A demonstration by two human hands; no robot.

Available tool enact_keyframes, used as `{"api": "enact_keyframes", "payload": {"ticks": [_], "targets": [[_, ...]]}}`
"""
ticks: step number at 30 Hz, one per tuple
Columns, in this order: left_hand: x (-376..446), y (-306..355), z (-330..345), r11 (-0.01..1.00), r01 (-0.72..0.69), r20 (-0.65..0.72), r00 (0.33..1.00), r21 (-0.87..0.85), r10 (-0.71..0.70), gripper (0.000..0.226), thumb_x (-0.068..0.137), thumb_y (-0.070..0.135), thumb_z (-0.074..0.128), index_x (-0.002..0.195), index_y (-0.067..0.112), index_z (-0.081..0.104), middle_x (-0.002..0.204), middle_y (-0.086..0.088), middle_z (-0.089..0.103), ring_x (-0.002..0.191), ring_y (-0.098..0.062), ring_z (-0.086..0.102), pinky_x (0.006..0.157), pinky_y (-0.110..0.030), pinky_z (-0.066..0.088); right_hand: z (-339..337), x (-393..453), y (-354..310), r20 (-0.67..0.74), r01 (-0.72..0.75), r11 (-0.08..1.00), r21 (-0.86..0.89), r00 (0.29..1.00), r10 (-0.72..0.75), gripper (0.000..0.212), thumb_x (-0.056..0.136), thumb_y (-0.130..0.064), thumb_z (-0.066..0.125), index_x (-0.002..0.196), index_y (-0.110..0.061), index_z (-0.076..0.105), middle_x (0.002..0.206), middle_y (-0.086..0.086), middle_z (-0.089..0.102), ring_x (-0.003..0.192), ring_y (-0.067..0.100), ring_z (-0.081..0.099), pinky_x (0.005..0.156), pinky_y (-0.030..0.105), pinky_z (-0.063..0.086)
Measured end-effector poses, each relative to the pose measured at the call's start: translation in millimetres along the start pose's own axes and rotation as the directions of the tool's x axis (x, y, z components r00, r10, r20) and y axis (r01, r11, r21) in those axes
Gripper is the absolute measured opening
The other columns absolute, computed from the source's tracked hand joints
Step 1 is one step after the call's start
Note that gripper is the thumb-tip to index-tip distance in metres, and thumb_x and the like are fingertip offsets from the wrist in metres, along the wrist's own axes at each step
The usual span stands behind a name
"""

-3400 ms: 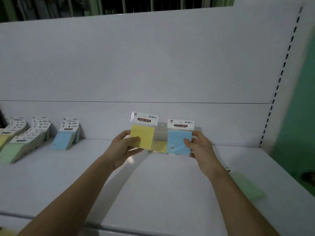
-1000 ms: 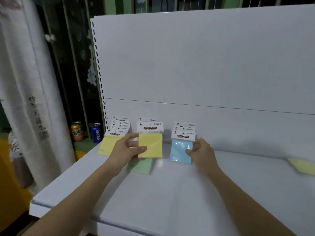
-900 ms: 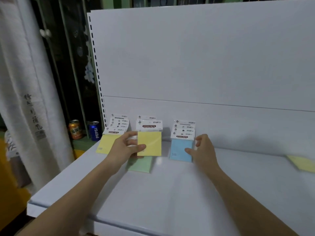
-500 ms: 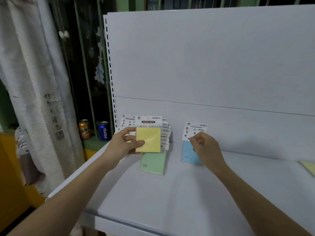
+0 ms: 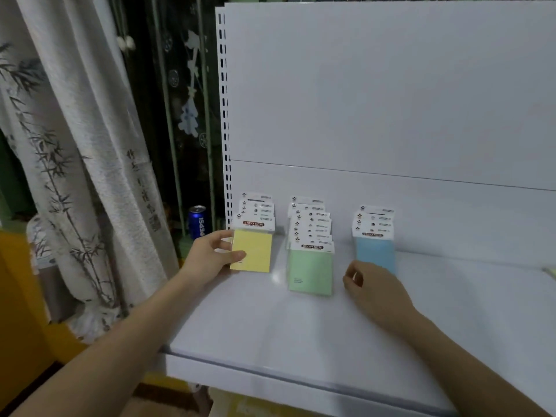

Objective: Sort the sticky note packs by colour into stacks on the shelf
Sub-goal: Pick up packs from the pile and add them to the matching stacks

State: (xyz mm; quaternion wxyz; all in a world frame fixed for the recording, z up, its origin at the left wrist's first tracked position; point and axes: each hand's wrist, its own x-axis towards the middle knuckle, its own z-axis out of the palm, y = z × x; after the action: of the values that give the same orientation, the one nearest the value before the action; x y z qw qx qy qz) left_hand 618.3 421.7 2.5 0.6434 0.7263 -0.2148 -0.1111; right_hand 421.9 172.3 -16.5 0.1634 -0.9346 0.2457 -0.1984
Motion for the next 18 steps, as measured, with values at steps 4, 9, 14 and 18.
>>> {"api": "enact_keyframes", "payload": {"ticks": [4,9,14,18], "targets": [[12,-12,-4,0.999,-0.015,-0.045,0.999,0.044,0.017,0.052,0.076,-0.003,0.078,0.122,0.016,0.062,0.090,-0.013,0.062,0.065,-0.012,0.071,0.059,-0.031,0.061,17,-7,0,-0.120,0.082,0.989,-0.126,0.988,-0.097,0.008,0.091,-0.030,0.054,0.088,-0.023,0.057,0.085,-0.006,0.054,0.082,0.016,0.053,0.065,0.028,0.041],[22,-19,-6,0.985,-0.058,-0.133,0.988,0.165,0.080,0.043,0.076,0.006,0.080,0.114,0.014,0.062,0.096,-0.006,0.067,0.075,-0.017,0.066,0.058,-0.019,0.052,21,-6,4,-0.144,0.132,0.978,-0.163,0.977,-0.156,0.006,0.090,-0.026,0.056,0.089,-0.021,0.059,0.083,-0.005,0.052,0.085,0.016,0.048,0.064,0.028,0.040],[22,-23,-1,0.922,-0.037,-0.193,0.974,0.386,0.120,0.046,0.080,0.021,0.078,0.122,0.015,0.060,0.112,-0.003,0.055,0.095,-0.017,0.053,0.076,-0.025,0.041,26,-3,9,-0.166,0.183,0.964,-0.195,0.962,-0.216,0.002,0.087,-0.019,0.060,0.086,-0.017,0.061,0.082,-0.002,0.052,0.078,0.017,0.045,0.068,0.033,0.045],[21,-27,0,0.924,-0.078,-0.205,0.965,0.374,0.164,0.048,0.081,0.025,0.077,0.123,0.017,0.056,0.112,-0.002,0.053,0.098,-0.018,0.053,0.076,-0.029,0.042,24,-6,8,-0.166,0.165,0.972,-0.169,0.967,-0.193,0.001,0.087,-0.018,0.061,0.086,-0.018,0.061,0.081,-0.004,0.053,0.080,0.017,0.046,0.067,0.035,0.046]]}}
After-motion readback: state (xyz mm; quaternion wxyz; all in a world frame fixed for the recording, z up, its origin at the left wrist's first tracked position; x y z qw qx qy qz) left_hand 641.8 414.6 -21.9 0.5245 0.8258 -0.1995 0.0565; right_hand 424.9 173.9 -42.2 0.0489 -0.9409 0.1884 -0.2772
